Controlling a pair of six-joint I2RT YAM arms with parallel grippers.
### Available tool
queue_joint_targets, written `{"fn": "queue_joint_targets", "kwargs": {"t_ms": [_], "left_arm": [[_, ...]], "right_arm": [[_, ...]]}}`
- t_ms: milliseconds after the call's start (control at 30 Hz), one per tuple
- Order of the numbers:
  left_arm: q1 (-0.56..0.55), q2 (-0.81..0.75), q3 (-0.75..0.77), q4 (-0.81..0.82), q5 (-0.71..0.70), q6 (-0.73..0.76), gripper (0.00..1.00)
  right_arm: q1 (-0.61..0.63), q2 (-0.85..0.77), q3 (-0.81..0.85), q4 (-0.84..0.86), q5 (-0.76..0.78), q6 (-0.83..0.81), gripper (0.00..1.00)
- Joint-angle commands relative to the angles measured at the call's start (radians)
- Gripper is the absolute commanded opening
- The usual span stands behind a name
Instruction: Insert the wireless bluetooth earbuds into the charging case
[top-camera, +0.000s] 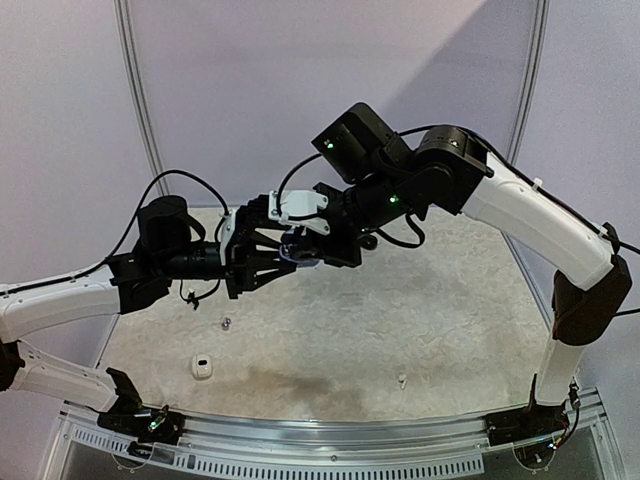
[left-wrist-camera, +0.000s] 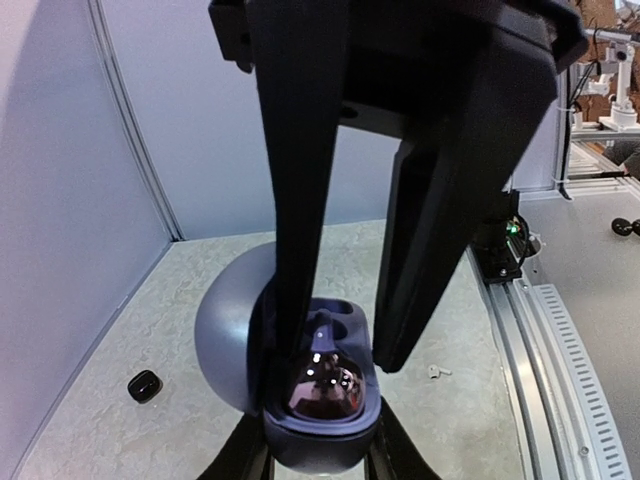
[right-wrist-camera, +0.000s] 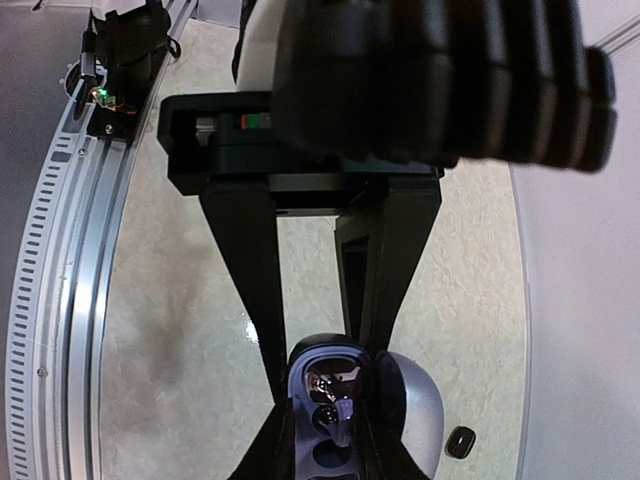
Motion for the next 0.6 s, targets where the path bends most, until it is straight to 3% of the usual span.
{"fn": "queue_joint_targets", "kwargs": {"t_ms": [0,200,567], "left_arm": [[-0.013,-0.026,-0.018,0.03,-0.005,-0.037,0.0],[-0.005,-0.041,-0.044,0.045,-0.029,-0.098,0.0],[-0.002,-0.054,-0.052,0.047,-0.027,-0.081,0.0]], "right_arm": [[0.003,0.011,0.025,0.045,0.029,0.007,0.25],[0.003,-0.032,0.023,0.125,-0.037,0.026,0.26],[0.003,-0.026,0.022,0.066,-0.047,0.0,0.11]]}}
